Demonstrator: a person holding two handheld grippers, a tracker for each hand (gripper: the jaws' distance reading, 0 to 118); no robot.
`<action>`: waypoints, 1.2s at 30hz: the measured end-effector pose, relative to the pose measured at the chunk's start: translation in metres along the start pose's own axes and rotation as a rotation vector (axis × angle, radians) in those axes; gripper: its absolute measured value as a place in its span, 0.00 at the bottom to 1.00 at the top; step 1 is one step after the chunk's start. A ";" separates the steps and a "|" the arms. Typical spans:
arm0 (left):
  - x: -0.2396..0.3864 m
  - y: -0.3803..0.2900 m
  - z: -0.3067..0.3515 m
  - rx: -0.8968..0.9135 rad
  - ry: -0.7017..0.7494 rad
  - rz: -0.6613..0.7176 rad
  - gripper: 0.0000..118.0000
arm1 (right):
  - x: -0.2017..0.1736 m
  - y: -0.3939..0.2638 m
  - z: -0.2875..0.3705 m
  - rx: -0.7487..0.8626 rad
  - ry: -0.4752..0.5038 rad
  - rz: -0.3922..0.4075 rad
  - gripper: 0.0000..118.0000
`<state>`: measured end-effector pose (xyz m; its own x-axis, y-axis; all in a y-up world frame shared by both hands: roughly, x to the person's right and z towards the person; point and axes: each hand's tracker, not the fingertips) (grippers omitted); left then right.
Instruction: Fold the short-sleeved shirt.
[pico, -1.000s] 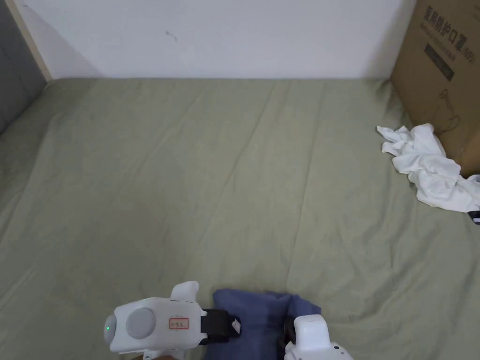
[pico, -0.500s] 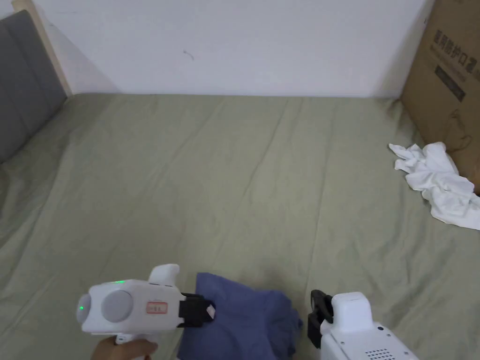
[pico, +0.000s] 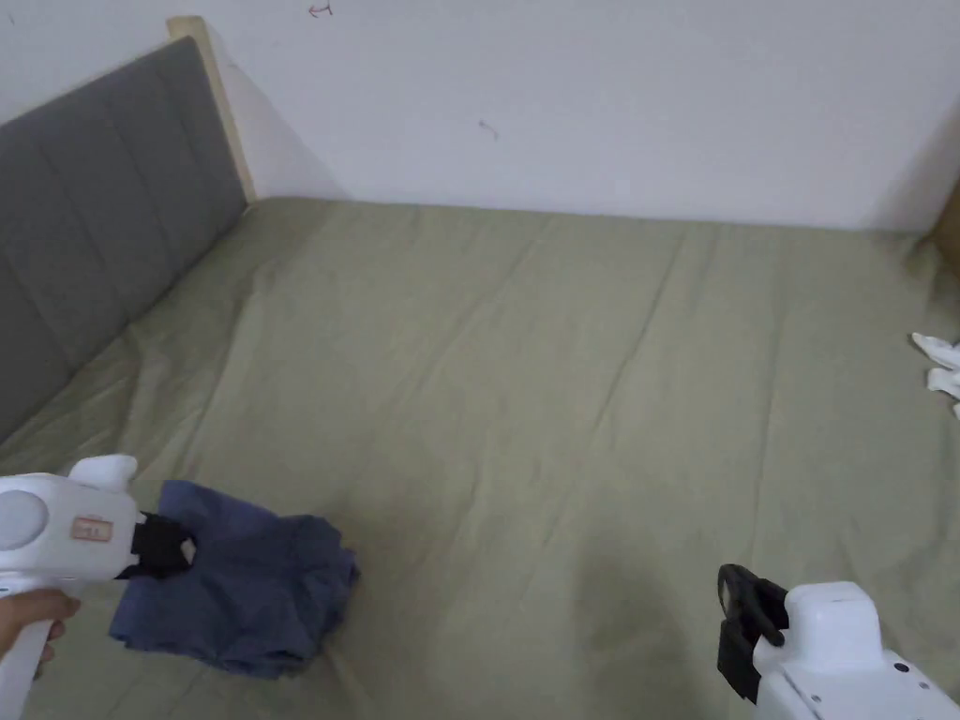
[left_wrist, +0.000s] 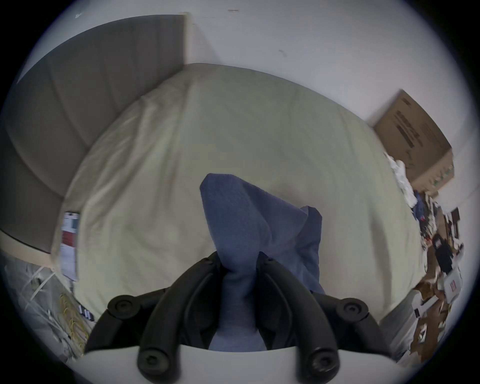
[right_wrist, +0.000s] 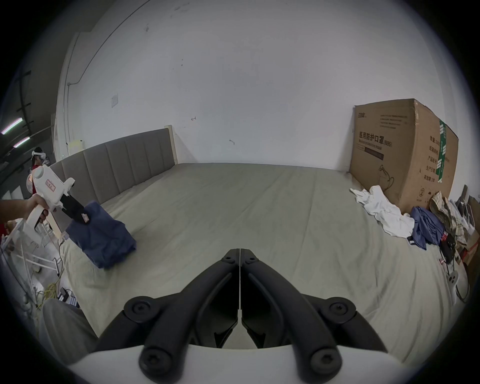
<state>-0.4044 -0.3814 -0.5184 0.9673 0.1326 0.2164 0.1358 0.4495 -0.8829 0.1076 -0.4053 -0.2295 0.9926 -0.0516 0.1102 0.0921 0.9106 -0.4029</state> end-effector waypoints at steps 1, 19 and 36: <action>-0.011 0.003 0.001 0.000 0.013 0.009 0.22 | -0.002 0.001 -0.002 0.000 0.003 0.004 0.02; -0.033 0.004 0.019 0.096 0.081 0.204 0.86 | 0.002 0.016 0.008 0.009 -0.015 0.006 0.02; 0.136 -0.013 0.200 0.708 -0.042 0.009 0.99 | 0.042 0.102 0.103 0.236 -0.099 0.029 0.02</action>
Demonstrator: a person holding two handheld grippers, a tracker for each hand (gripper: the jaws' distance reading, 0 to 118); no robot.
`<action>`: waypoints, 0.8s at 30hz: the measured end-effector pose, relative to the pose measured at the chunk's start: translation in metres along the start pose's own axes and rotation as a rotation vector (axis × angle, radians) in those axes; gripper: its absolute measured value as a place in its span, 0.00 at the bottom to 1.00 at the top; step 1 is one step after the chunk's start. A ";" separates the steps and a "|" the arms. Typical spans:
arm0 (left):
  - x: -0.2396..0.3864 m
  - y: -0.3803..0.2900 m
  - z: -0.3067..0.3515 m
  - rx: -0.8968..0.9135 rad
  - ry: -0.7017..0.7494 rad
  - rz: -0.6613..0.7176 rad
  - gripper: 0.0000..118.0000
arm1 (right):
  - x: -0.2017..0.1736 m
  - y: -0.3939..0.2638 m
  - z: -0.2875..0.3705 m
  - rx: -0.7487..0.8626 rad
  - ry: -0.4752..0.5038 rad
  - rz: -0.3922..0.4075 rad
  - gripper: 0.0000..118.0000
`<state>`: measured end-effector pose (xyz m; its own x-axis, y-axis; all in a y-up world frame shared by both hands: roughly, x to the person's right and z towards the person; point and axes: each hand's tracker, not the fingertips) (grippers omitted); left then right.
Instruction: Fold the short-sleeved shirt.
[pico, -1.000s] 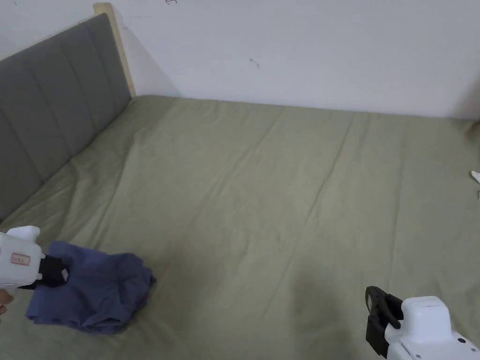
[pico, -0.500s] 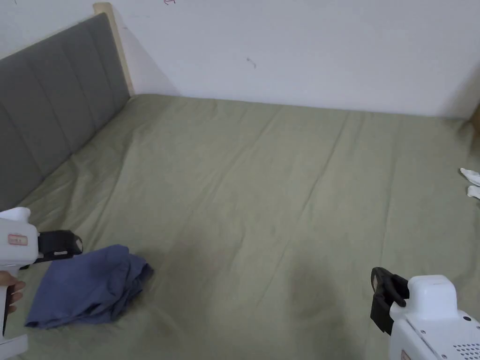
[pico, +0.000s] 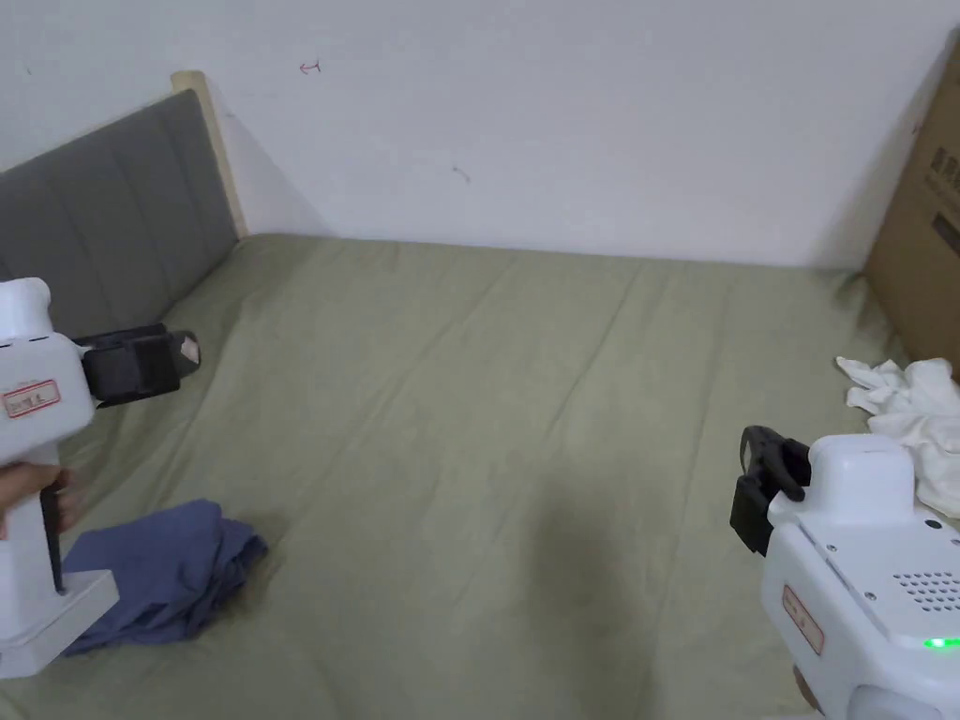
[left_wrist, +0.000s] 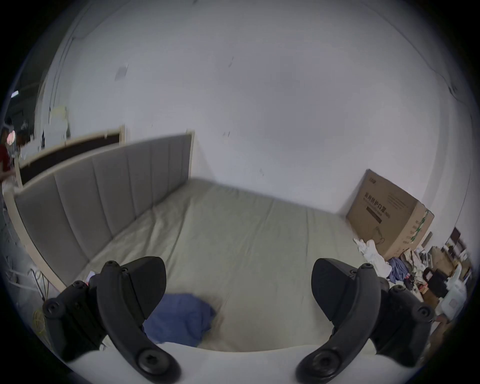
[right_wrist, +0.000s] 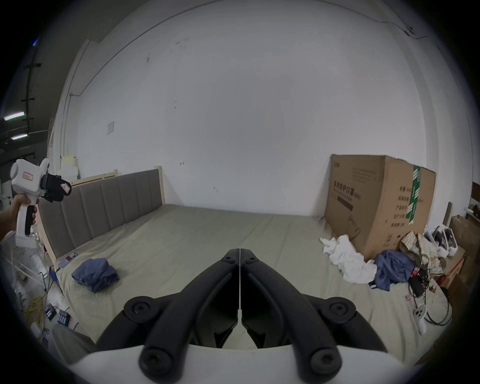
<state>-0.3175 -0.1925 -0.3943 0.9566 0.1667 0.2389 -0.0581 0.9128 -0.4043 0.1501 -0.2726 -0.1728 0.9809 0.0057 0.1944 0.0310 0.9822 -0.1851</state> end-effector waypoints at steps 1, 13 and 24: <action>0.012 0.000 0.004 0.040 0.010 -0.019 0.99 | 0.004 0.005 0.004 0.013 -0.010 -0.002 0.02; 0.169 -0.054 0.045 0.379 0.021 -0.128 0.99 | 0.043 0.036 0.043 0.122 -0.096 0.048 0.02; 0.226 -0.102 0.033 0.371 -0.134 -0.070 0.08 | 0.067 0.034 0.065 0.143 -0.173 0.043 0.02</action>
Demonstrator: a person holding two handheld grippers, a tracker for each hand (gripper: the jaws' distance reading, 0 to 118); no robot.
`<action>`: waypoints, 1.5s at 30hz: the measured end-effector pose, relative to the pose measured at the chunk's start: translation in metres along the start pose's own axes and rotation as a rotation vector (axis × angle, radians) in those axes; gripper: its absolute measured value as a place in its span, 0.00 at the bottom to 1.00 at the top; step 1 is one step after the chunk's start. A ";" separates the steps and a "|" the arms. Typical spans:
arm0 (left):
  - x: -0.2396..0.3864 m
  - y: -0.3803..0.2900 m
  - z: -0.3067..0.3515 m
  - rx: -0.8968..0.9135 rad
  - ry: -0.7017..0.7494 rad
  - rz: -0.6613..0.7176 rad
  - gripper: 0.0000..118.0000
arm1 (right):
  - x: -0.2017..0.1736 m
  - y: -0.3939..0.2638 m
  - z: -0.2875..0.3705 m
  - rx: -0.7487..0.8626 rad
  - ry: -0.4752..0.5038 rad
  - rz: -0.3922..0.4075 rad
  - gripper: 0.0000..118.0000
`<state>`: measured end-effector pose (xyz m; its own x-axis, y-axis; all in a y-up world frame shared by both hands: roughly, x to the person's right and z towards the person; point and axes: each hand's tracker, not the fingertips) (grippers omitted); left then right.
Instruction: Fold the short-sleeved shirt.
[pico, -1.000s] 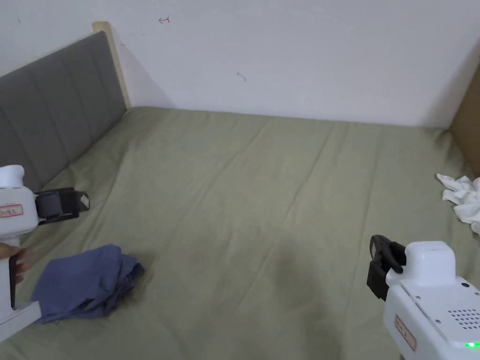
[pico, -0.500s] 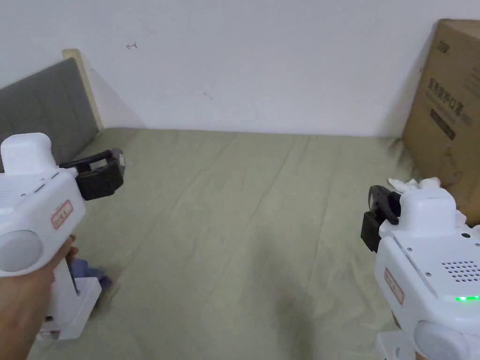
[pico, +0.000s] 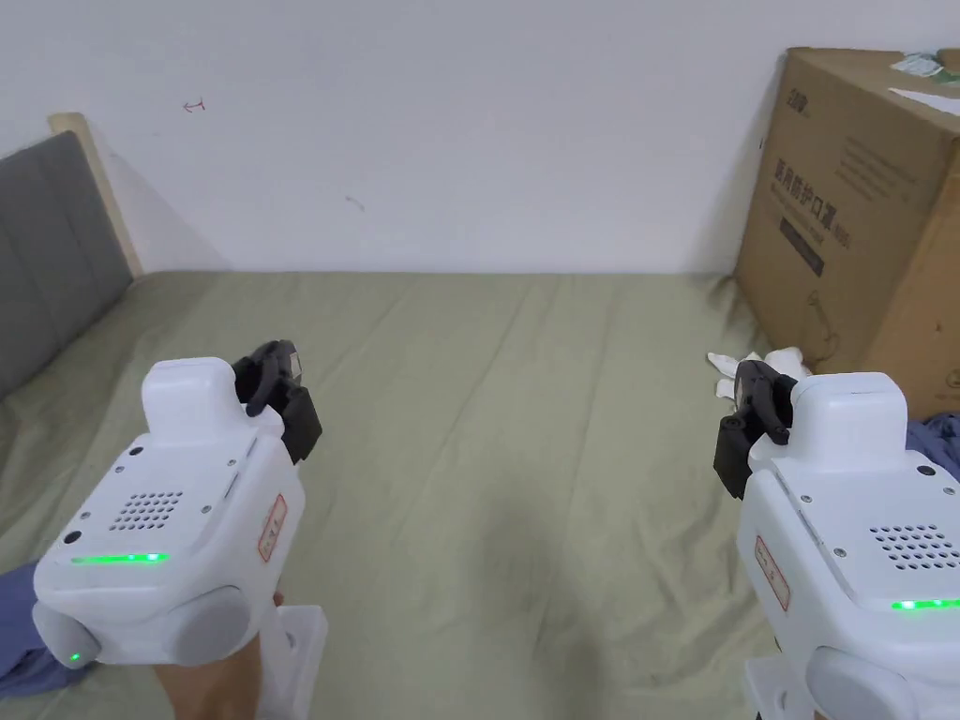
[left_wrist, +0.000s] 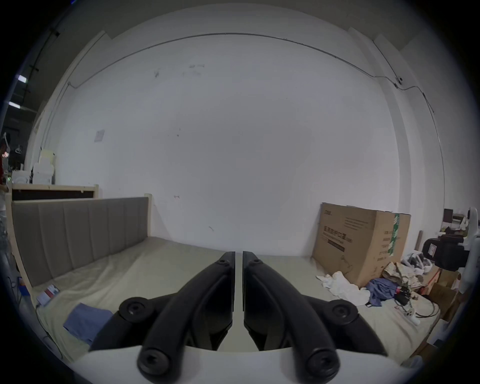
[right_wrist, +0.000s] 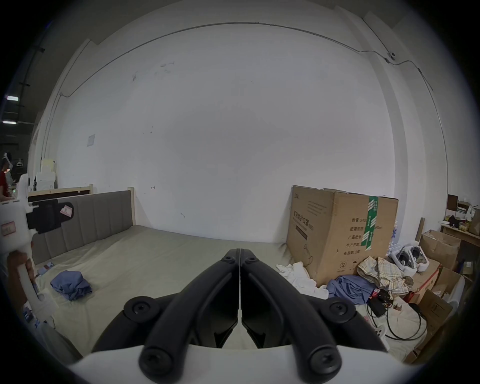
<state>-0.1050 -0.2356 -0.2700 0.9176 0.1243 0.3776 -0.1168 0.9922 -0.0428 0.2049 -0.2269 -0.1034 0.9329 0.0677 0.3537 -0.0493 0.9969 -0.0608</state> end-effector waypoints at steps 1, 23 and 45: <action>0.002 -0.003 -0.001 -0.017 -0.018 0.015 0.08 | 0.002 -0.001 0.001 0.001 -0.010 0.000 0.02; 0.020 -0.024 -0.001 -0.062 -0.035 -0.084 0.08 | 0.013 -0.003 0.013 -0.025 -0.054 -0.037 0.02; 0.018 -0.020 0.004 -0.038 -0.026 -0.098 0.06 | 0.012 -0.001 0.013 -0.013 -0.053 -0.045 0.02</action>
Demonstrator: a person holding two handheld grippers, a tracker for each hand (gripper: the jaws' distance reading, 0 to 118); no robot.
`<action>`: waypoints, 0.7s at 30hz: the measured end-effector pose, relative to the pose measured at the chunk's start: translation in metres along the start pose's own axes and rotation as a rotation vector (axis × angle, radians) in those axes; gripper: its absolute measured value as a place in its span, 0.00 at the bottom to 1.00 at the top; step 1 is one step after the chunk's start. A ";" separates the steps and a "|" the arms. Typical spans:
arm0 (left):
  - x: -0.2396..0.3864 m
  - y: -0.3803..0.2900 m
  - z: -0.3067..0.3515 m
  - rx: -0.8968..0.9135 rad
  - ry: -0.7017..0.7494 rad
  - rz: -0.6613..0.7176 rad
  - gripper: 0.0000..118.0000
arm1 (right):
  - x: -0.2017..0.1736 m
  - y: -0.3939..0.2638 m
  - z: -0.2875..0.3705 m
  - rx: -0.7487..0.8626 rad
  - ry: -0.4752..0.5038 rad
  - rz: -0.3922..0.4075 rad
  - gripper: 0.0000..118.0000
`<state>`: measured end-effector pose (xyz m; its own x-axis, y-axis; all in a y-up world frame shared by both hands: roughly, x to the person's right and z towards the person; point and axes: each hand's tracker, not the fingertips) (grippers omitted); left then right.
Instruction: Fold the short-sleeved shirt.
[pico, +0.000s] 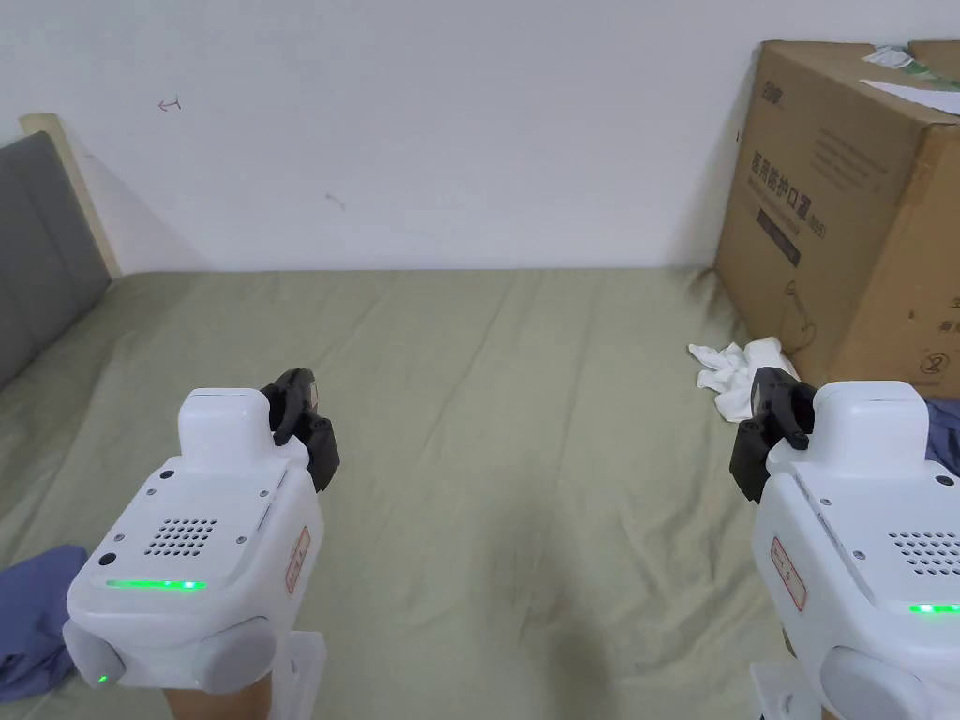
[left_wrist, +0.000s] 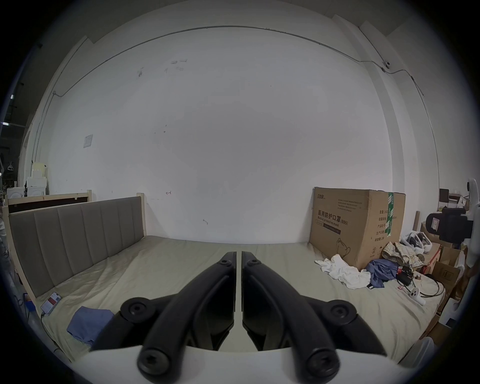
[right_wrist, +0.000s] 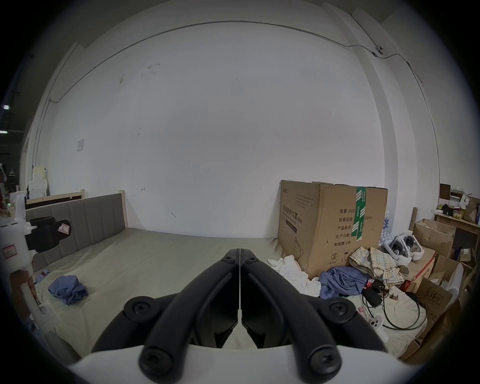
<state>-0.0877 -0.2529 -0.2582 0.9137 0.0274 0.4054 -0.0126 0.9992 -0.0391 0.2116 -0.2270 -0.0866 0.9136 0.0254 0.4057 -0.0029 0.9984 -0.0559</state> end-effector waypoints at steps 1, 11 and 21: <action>-0.001 0.000 0.000 0.001 0.000 0.001 0.06 | 0.000 0.000 0.000 -0.001 0.000 0.001 0.02; -0.003 0.000 -0.001 -0.008 0.014 0.009 0.07 | 0.001 -0.002 -0.002 -0.002 -0.017 0.003 0.04; -0.003 -0.005 0.000 0.006 0.041 0.028 1.00 | 0.007 -0.012 -0.008 -0.012 -0.026 -0.011 1.00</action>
<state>-0.0909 -0.2580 -0.2592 0.9290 0.0539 0.3661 -0.0403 0.9982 -0.0447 0.2213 -0.2397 -0.0901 0.9027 0.0160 0.4299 0.0121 0.9980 -0.0625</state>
